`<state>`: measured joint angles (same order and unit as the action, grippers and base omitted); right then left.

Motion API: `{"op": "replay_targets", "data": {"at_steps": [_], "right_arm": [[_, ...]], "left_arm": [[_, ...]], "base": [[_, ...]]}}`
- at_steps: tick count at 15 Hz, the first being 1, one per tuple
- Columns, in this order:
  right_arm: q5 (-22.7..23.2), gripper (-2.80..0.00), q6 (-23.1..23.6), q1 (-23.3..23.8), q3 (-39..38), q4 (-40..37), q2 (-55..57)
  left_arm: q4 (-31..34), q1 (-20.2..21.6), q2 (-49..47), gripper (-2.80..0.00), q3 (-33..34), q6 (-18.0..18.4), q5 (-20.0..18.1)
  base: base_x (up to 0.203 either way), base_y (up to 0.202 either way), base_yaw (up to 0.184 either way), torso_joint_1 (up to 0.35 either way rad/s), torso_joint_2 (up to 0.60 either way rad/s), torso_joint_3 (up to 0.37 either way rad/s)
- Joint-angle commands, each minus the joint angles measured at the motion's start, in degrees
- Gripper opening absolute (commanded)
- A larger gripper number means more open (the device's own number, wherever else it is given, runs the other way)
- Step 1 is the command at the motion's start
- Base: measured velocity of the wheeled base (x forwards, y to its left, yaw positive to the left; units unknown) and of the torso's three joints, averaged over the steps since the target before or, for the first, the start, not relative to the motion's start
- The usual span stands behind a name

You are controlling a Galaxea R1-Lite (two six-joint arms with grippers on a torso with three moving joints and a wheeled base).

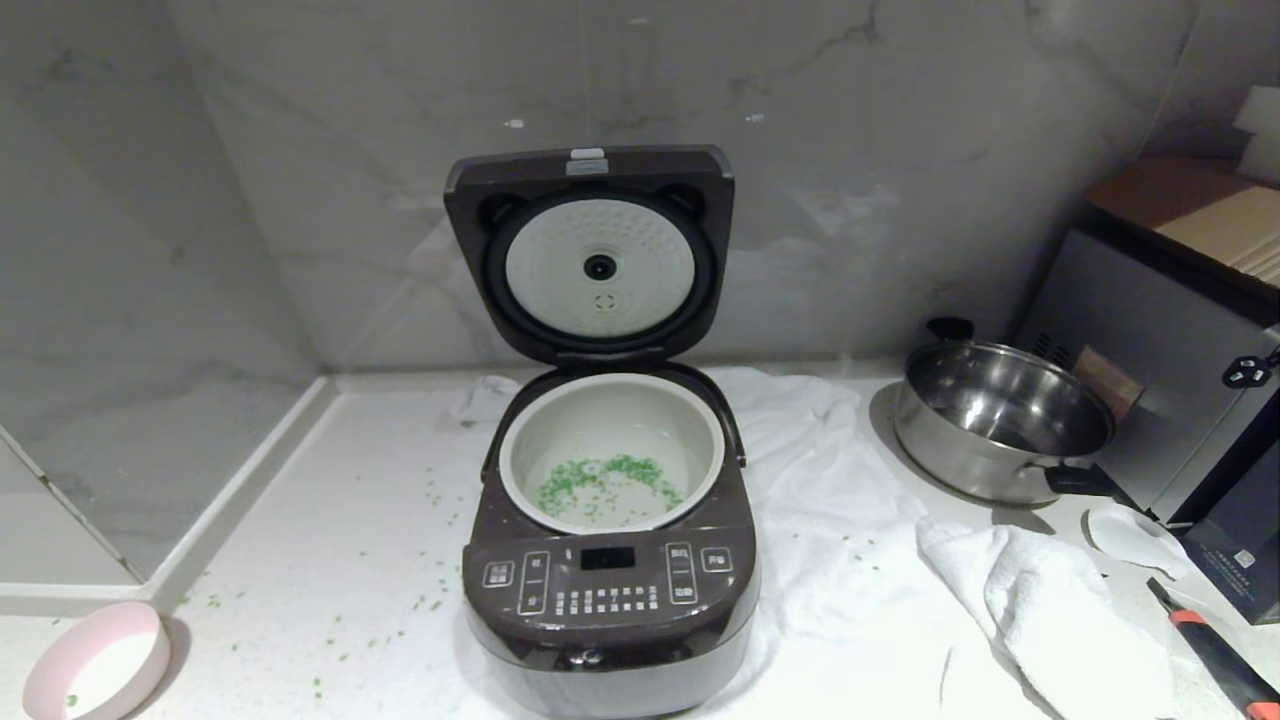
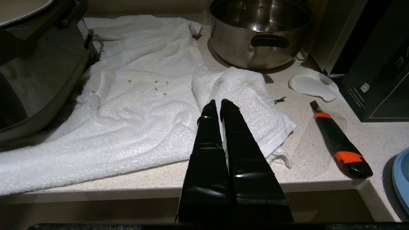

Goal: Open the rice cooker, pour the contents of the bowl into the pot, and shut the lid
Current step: Turn on the tap

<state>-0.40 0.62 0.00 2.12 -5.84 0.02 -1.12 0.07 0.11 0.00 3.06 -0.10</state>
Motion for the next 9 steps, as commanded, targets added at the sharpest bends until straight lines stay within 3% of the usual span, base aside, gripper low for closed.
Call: {"op": "replay_targets", "data": {"at_steps": [1, 4, 9], "right_arm": [[0.05, -2.80, 0.34, 0.00, -0.01, -0.05, -0.02], [0.05, -2.80, 0.43, 0.00, 0.07, -0.05, -0.02], [0.05, -2.80, 0.52, 0.00, 0.08, -0.05, -0.02]], "left_arm": [[-0.02, 0.01, -0.02, -2.80, 0.35, -0.07, 0.03], [-0.02, 0.01, -0.02, -2.80, 0.35, -0.07, 0.01], [-0.02, 0.01, -0.02, -2.80, 0.35, -0.07, 0.10]], "base": [[0.000, 0.000, 0.000, 0.000, 0.00, 0.000], [0.001, -0.002, 0.029, 0.001, 0.00, 0.004], [0.000, -0.008, 0.173, 0.000, 0.01, 0.001]]}}
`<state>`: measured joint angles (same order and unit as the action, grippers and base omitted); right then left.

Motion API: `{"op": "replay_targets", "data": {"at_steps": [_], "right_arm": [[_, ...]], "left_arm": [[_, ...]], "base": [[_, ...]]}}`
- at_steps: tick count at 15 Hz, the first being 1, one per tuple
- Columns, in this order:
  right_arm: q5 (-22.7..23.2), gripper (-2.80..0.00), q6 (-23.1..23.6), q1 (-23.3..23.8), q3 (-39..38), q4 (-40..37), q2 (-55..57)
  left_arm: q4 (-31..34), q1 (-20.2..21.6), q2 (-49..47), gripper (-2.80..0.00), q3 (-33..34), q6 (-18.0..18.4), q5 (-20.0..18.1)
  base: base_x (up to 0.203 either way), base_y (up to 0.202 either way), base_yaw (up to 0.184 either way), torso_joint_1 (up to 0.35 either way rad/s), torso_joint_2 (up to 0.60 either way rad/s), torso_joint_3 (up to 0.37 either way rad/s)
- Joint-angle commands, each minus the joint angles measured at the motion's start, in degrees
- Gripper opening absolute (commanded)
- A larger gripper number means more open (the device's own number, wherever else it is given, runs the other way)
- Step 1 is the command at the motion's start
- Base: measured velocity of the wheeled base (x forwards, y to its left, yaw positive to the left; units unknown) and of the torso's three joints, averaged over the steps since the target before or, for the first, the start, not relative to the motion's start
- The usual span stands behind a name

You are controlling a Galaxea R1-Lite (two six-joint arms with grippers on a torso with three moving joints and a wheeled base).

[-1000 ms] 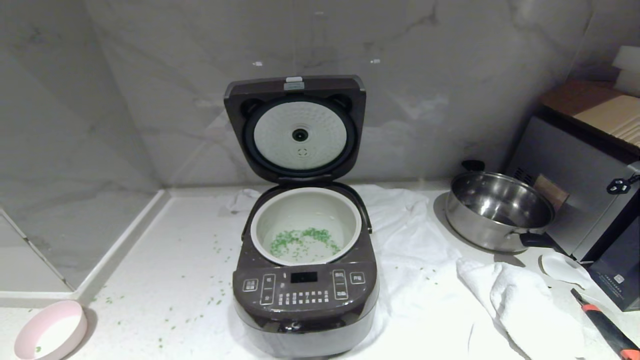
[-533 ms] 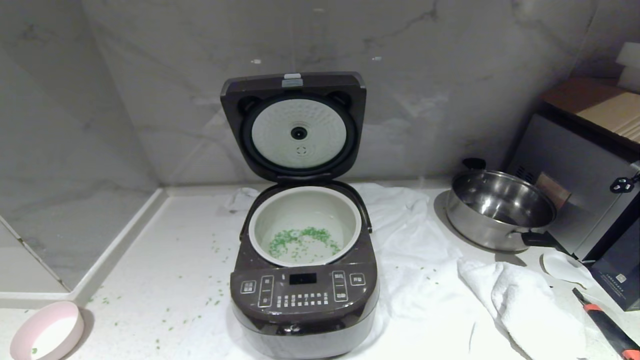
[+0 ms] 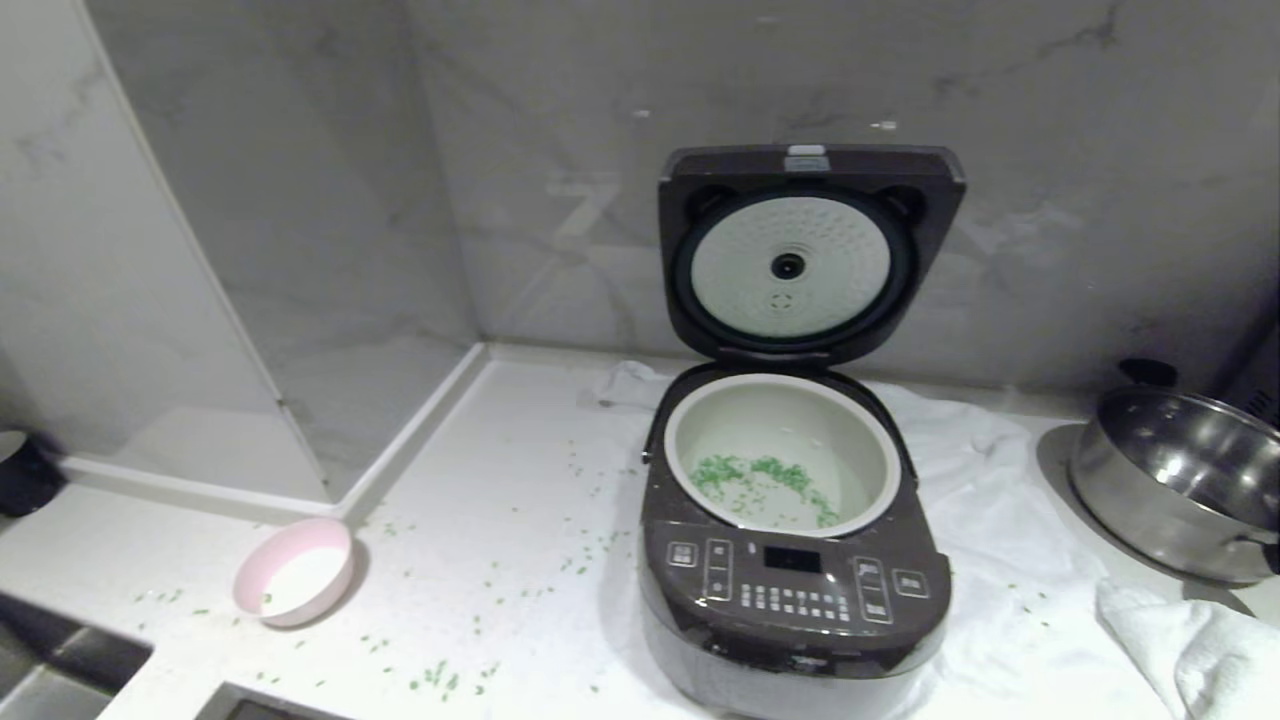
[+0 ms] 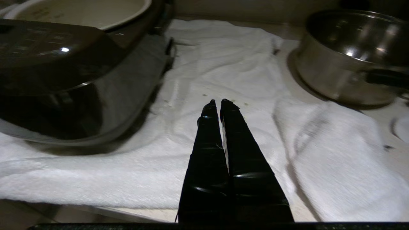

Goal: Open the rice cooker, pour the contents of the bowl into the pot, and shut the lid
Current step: Turn on the tap

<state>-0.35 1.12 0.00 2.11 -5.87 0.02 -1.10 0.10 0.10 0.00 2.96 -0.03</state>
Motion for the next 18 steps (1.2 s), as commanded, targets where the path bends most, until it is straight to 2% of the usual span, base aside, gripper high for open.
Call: {"op": "replay_targets", "data": {"at_steps": [1, 13, 18], "right_arm": [[0.00, -2.80, 0.02, 0.00, 0.01, -0.02, -0.02], [0.00, -2.80, -0.42, 0.00, 0.08, -0.02, -0.02], [0.00, -2.80, -0.42, 0.00, 0.00, -0.02, -0.02]], "left_arm": [[-0.05, -0.01, -0.01, -2.80, 0.35, 0.03, 0.03], [-0.05, -0.01, -0.01, -2.80, 0.35, 0.03, 0.03], [-0.05, -0.01, -0.01, -2.80, 0.35, 0.03, 0.03]], "base": [[-0.001, -0.004, 0.175, 0.006, 0.01, 0.002], [-0.001, -0.007, 0.171, 0.001, 0.00, 0.004], [-0.001, 0.000, 0.027, 0.001, 0.00, 0.000]]}}
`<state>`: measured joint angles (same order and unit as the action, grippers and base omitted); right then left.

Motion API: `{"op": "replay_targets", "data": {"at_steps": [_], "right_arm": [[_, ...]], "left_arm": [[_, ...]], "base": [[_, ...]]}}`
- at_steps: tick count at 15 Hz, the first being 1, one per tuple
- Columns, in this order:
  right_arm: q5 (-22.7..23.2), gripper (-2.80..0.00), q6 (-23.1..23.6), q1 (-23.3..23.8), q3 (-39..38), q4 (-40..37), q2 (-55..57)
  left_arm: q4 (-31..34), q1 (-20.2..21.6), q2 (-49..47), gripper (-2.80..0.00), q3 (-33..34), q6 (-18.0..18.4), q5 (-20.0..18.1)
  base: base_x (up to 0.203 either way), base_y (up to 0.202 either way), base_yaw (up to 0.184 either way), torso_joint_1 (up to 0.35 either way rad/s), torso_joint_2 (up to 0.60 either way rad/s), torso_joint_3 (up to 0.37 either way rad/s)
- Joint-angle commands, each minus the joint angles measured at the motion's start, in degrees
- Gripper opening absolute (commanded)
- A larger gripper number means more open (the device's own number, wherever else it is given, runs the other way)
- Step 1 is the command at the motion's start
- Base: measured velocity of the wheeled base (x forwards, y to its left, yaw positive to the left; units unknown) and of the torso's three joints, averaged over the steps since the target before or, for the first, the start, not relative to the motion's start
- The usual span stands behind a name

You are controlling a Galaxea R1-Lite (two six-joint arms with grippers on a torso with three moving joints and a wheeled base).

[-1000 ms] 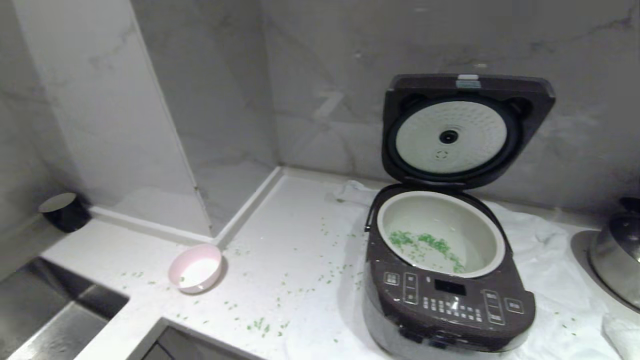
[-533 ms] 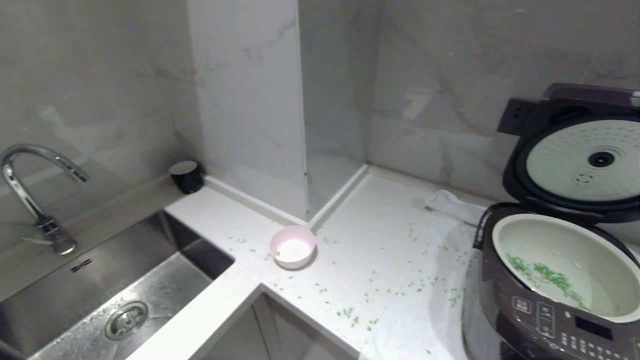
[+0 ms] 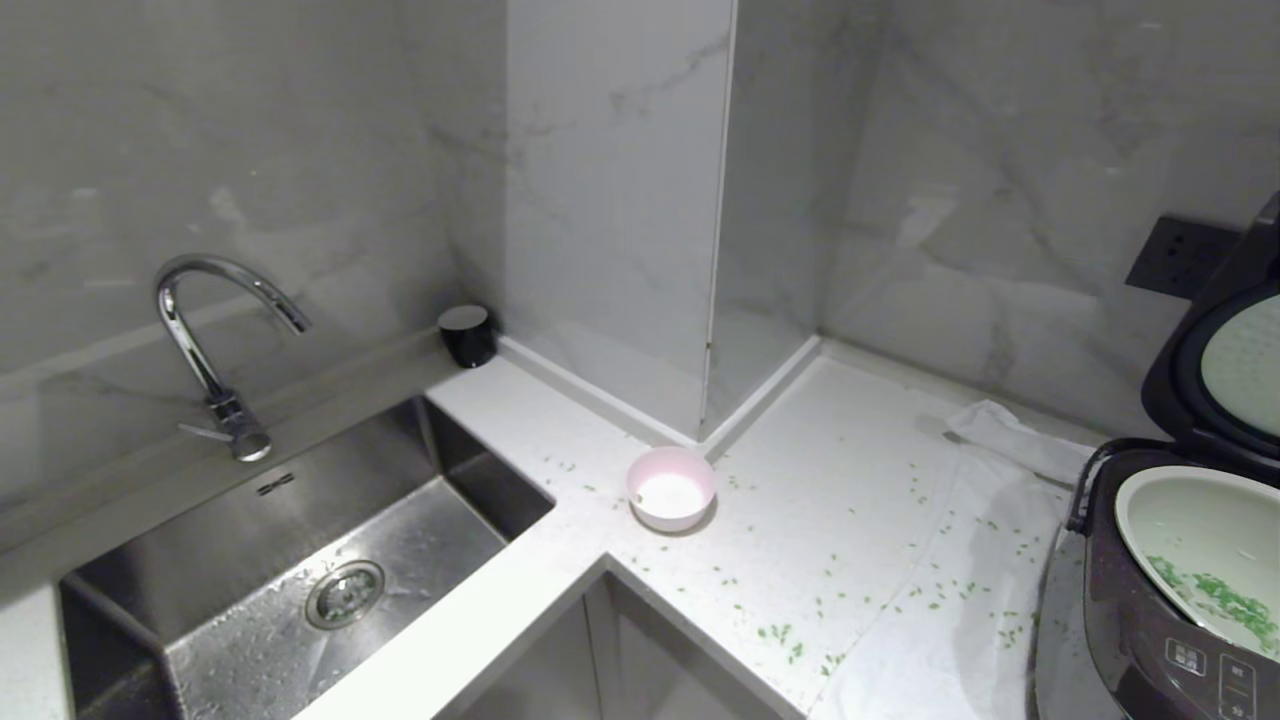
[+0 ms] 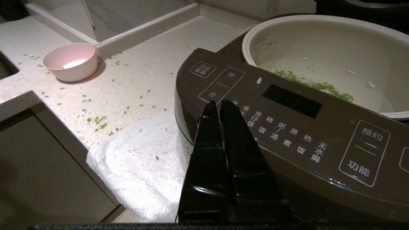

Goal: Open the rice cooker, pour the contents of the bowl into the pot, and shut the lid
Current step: Turn on the tap

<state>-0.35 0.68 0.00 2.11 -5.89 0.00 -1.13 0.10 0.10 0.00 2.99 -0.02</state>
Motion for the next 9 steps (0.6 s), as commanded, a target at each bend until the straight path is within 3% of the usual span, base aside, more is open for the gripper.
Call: {"op": "replay_targets", "data": {"at_steps": [1, 9], "right_arm": [[0.00, -2.80, 0.02, 0.00, 0.00, 0.00, 0.00], [0.00, -2.80, 0.02, 0.00, 0.00, 0.00, 0.00]], "left_arm": [[-0.02, -0.01, -0.01, -2.80, 0.35, -0.01, 0.05], [-0.02, -0.01, -0.01, -2.80, 0.35, -0.18, 0.11]], "base": [[0.000, 0.000, 0.000, 0.000, 0.00, 0.000], [0.000, 0.000, 0.000, 0.000, 0.00, 0.000]]}}
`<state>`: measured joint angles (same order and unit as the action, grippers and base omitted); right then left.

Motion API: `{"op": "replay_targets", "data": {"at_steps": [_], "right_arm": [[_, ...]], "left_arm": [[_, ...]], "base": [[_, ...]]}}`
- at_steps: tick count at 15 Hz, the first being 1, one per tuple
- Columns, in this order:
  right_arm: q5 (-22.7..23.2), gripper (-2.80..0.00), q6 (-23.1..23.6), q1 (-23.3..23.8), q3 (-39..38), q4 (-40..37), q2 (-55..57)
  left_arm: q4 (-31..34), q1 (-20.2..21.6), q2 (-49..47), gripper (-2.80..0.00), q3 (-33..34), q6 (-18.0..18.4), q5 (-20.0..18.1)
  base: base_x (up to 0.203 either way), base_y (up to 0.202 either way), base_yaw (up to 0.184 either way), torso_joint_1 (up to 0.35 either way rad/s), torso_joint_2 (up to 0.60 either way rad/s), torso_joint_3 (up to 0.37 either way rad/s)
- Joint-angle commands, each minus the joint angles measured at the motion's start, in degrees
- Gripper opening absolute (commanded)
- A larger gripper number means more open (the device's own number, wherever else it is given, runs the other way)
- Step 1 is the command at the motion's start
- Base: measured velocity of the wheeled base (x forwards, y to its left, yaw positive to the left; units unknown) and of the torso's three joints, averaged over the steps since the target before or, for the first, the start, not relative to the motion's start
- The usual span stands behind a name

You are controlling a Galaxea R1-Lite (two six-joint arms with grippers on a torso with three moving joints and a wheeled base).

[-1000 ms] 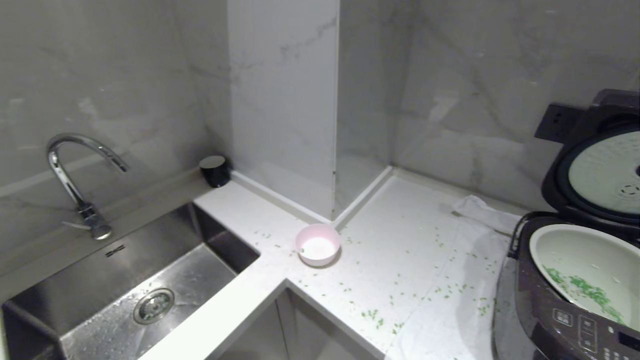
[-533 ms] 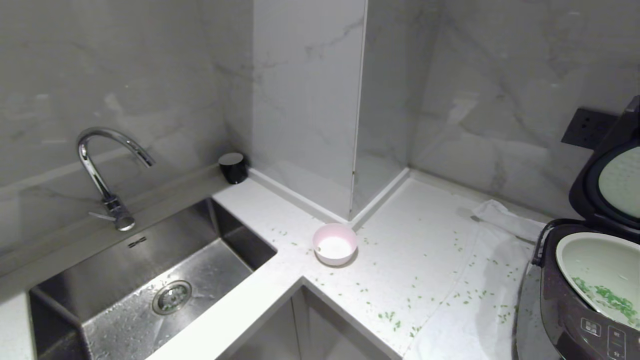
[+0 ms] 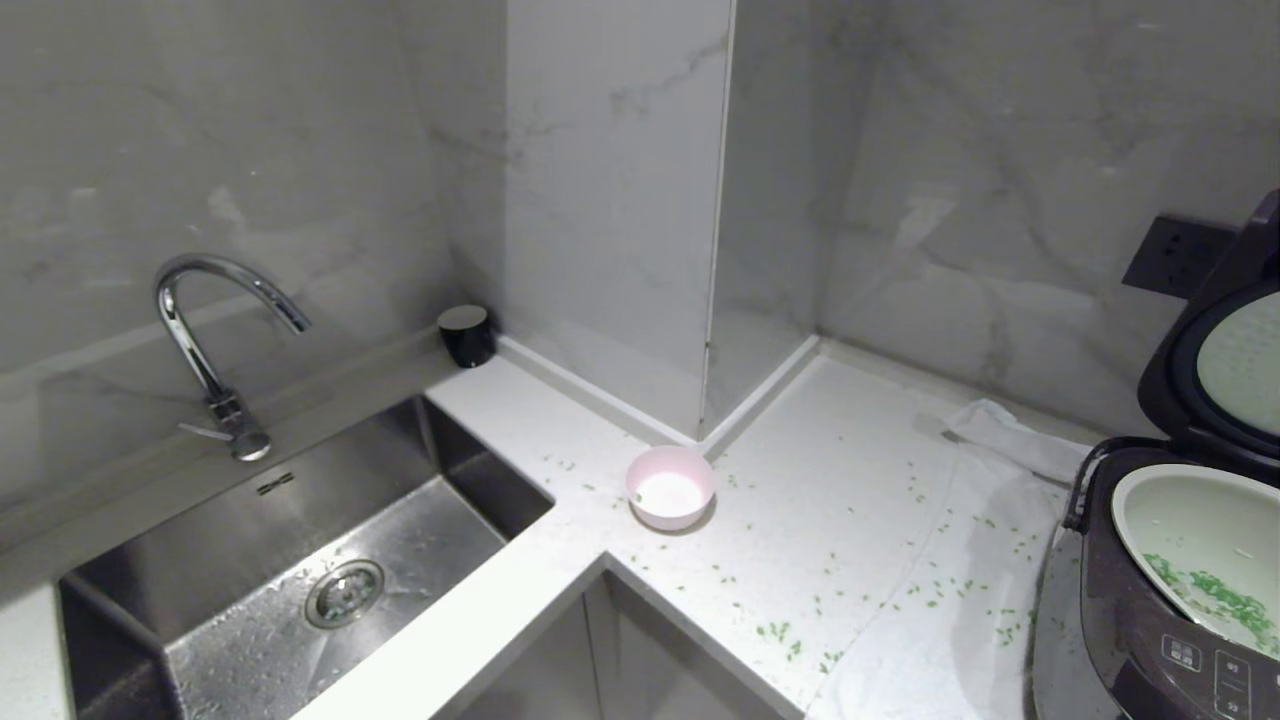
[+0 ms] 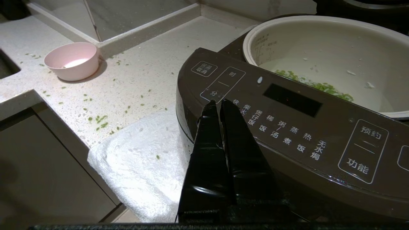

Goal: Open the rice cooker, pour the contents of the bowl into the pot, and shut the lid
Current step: Turn on the tap

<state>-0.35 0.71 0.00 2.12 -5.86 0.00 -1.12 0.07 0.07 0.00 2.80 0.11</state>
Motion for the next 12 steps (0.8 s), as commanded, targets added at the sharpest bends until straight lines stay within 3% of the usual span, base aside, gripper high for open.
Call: {"op": "replay_targets", "data": {"at_steps": [1, 12], "right_arm": [[0.00, -2.80, 0.00, 0.00, -0.01, -0.02, 0.00], [0.00, -2.80, -0.09, 0.00, -0.01, -0.02, 0.00]], "left_arm": [[-0.02, 0.01, 0.10, -2.80, 0.42, -0.08, 0.07], [-0.07, 0.01, 0.10, -2.80, 0.44, -1.22, 0.10]], "base": [[0.000, 0.000, 0.000, 0.000, 0.00, 0.000], [0.000, 0.000, 0.000, 0.000, 0.00, 0.000]]}}
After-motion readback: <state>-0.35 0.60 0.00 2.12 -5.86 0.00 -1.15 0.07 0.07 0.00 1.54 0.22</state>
